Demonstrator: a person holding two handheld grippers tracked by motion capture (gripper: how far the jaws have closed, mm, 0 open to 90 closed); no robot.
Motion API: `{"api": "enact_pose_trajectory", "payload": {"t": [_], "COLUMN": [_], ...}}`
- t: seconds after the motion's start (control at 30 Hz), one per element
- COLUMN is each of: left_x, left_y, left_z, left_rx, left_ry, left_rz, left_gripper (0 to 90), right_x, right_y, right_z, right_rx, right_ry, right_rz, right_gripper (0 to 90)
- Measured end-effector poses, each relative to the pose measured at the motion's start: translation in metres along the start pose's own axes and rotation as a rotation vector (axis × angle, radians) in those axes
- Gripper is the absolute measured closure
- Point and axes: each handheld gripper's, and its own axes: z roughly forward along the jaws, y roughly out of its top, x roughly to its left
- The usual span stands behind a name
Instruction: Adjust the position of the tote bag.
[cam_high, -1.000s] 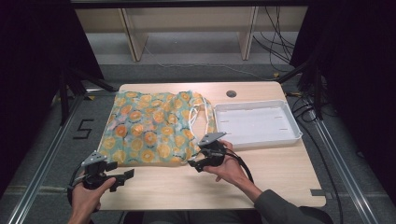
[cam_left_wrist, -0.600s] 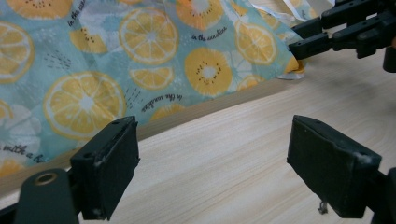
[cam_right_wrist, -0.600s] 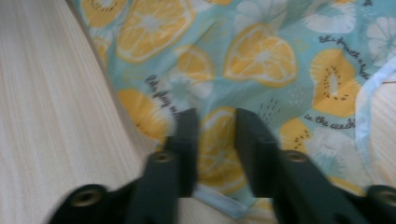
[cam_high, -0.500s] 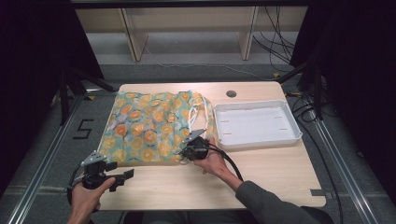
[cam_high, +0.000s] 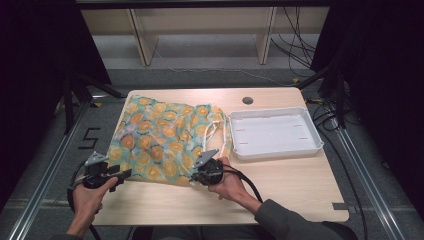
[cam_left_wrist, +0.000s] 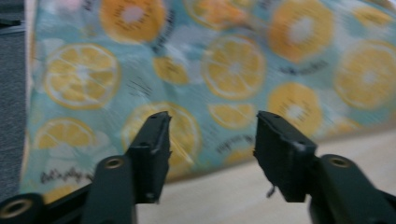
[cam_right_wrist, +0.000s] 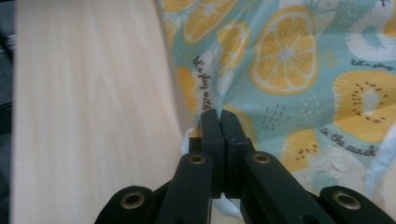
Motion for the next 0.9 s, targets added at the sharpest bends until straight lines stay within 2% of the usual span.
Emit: {"api": "enact_pose_trajectory", "payload": {"t": [0.07, 0.1, 0.13, 0.2, 0.3, 0.33, 0.37, 0.43, 0.5, 0.57, 0.63, 0.7, 0.77, 0.8, 0.9], "left_x": [0.006, 0.005, 0.007, 0.006, 0.006, 0.006, 0.004, 0.002, 0.000, -0.003, -0.006, -0.006, -0.006, -0.007, -0.009], "left_y": [0.004, 0.006, 0.007, 0.010, 0.014, 0.015, 0.017, 0.021, 0.028, 0.036, 0.045, 0.054, 0.062, 0.066, 0.077], "left_z": [0.006, 0.010, 0.011, 0.018, 0.026, 0.030, 0.035, 0.042, 0.050, 0.058, 0.066, 0.073, 0.080, 0.084, 0.093], "left_rx": [0.013, 0.001, 0.028, 0.008, 0.032, 0.036, 0.026, 0.034, 0.026, 0.017, 0.015, 0.014, 0.006, -0.005, 0.027], "left_ry": [0.000, 0.006, 0.015, 0.027, 0.039, 0.043, 0.039, 0.033, 0.016, 0.009, 0.016, 0.019, 0.005, -0.001, -0.012], "left_rz": [0.018, 0.006, 0.040, 0.020, 0.050, 0.054, 0.038, 0.048, 0.041, 0.045, 0.051, 0.059, 0.050, 0.032, 0.065], "left_gripper": [56.9, 59.9, 63.5, 70.2, 79.3, 82.2, 84.4, 87.2, 87.4, 87.7, 87.3, 87.0, 86.8, 86.8, 86.7], "right_x": [0.008, 0.013, 0.017, 0.023, 0.034, 0.038, 0.041, 0.048, 0.051, 0.055, 0.063, 0.069, 0.076, 0.080, 0.089], "right_y": [-0.001, -0.001, 0.000, 0.001, 0.002, 0.002, 0.003, 0.003, 0.004, 0.005, 0.006, 0.009, 0.012, 0.014, 0.020], "right_z": [-0.001, -0.001, -0.002, -0.003, -0.004, -0.004, -0.005, -0.006, -0.006, -0.005, -0.003, 0.002, 0.008, 0.011, 0.021], "right_rx": [0.000, 0.003, 0.010, 0.008, 0.000, 0.002, 0.003, -0.003, -0.001, 0.000, 0.007, 0.009, 0.009, 0.009, 0.005], "right_ry": [0.022, 0.032, 0.045, 0.062, 0.085, 0.096, 0.102, 0.118, 0.123, 0.136, 0.146, 0.164, 0.184, 0.190, 0.209], "right_rz": [-0.003, -0.010, -0.014, -0.026, -0.042, -0.022, -0.024, -0.038, -0.034, -0.050, -0.035, -0.041, -0.054, -0.054, -0.055], "right_gripper": [90.0, 90.0, 90.0, 90.0, 90.0, 90.0, 90.0, 90.0, 90.0, 90.0, 90.0, 90.0, 90.0, 90.0, 90.0]}}
